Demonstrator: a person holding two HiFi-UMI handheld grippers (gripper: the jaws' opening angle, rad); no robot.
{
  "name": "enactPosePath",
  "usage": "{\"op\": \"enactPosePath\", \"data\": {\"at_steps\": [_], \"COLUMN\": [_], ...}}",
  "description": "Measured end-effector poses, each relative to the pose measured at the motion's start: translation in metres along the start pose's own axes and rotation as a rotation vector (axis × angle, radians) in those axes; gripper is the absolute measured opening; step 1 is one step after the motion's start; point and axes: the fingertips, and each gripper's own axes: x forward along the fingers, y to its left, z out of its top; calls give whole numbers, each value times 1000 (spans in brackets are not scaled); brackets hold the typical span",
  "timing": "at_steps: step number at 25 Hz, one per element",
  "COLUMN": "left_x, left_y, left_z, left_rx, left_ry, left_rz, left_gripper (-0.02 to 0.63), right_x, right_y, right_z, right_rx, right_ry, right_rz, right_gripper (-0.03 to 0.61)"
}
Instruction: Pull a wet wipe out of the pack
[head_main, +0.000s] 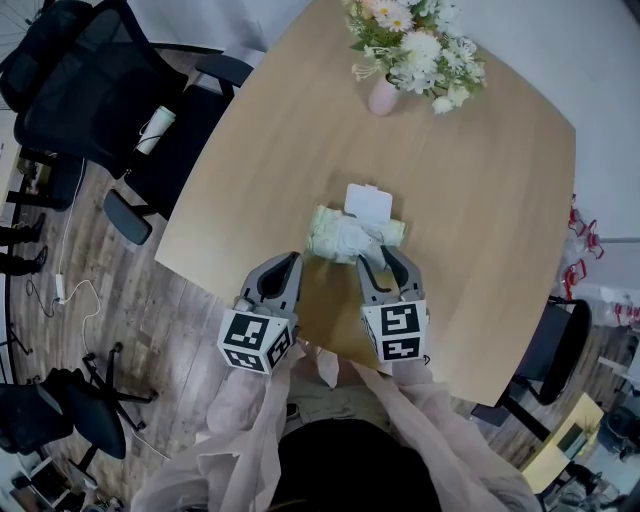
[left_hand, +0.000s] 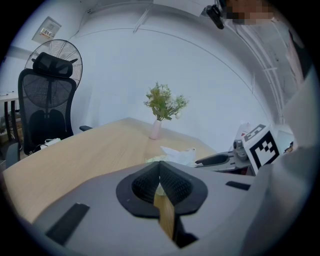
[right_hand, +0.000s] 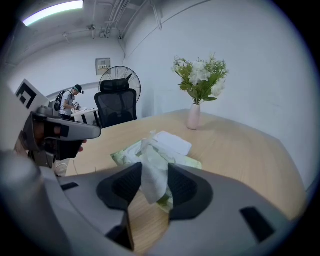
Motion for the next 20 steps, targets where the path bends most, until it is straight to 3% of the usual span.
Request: {"op": "enactPosePath", "data": {"at_steps": [13, 20], "left_x": [-8, -11], "left_y": [1, 0], "left_z": [-2, -4], "left_rx": [4, 11], "left_ry": [-1, -1], "left_rz": [10, 11], "left_gripper": [11, 11], "right_x": [-2, -3], "right_y": [7, 7], "right_z": [2, 3], "right_rx": [7, 21], "right_ry": [-17, -34], "right_rz": [2, 1], "right_gripper": [29, 15]}}
